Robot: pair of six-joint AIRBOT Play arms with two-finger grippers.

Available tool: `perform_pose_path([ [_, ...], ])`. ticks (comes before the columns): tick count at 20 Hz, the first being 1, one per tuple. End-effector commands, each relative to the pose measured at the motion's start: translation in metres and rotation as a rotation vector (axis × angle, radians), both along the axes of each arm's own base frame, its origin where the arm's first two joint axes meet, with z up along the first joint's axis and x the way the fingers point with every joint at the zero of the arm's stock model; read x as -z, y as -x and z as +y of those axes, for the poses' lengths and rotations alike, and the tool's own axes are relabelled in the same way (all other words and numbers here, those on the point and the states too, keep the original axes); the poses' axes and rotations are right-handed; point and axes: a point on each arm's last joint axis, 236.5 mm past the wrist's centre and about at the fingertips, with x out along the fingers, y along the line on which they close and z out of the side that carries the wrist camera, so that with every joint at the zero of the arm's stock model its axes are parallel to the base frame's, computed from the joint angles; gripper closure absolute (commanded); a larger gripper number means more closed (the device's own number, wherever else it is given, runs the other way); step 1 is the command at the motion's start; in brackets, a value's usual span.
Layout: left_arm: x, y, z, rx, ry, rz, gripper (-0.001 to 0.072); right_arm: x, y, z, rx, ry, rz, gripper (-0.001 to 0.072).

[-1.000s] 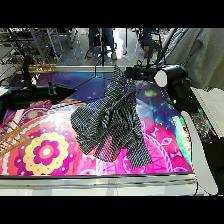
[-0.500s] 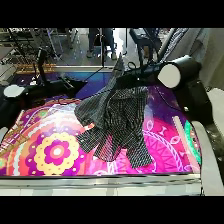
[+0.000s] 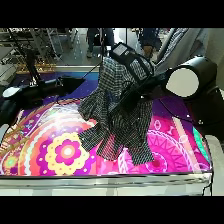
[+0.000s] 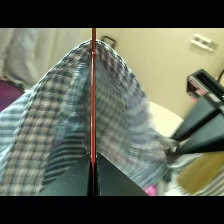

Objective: Fold the clothes and pants, and hang the long-sleeved shirts on hangers.

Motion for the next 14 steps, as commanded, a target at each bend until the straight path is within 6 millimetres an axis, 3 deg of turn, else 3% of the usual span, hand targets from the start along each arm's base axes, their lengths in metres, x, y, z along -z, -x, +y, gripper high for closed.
perform_pose_path([
  [1, 0.003, 0.006, 0.007, 0.049, 0.017, 0.003, 0.07, -0.003, -0.026, -0.049, 0.044, 0.214, -0.131, 0.0374],
  [2, 0.003, 0.007, 0.006, 0.051, 0.015, -0.007, 0.07, -0.018, -0.047, -0.067, 0.074, 0.274, -0.237, 0.034],
  [3, 0.003, 0.007, 0.006, 0.051, 0.014, -0.007, 0.07, -0.039, -0.07, -0.077, 0.064, 0.32, -0.373, 0.0258],
  [4, 0.003, 0.008, 0.006, 0.052, 0.014, -0.007, 0.0699, -0.06, -0.09, -0.078, 0.024, 0.338, -0.502, 0.0169],
  [5, 0.003, 0.008, 0.006, 0.055, 0.014, -0.007, 0.07, -0.08, -0.109, -0.073, -0.021, 0.347, -0.633, 0.013],
  [7, 0.003, 0.009, 0.006, 0.058, 0.014, -0.009, 0.07, -0.097, -0.138, -0.062, -0.079, 0.35, -0.784, 0.0126],
  [8, 0.003, 0.009, 0.006, 0.058, 0.014, -0.009, 0.07, -0.087, -0.148, -0.054, -0.123, 0.35, -0.791, 0.0127],
  [13, 0.003, 0.009, 0.006, 0.057, 0.013, -0.012, 0.07, -0.002, -0.186, -0.03, -0.31, 0.411, -0.686, 0.016],
  [14, 0.003, 0.009, 0.006, 0.057, 0.013, -0.012, 0.0699, 0.01, -0.187, -0.019, -0.348, 0.389, -0.672, 0.0252],
])
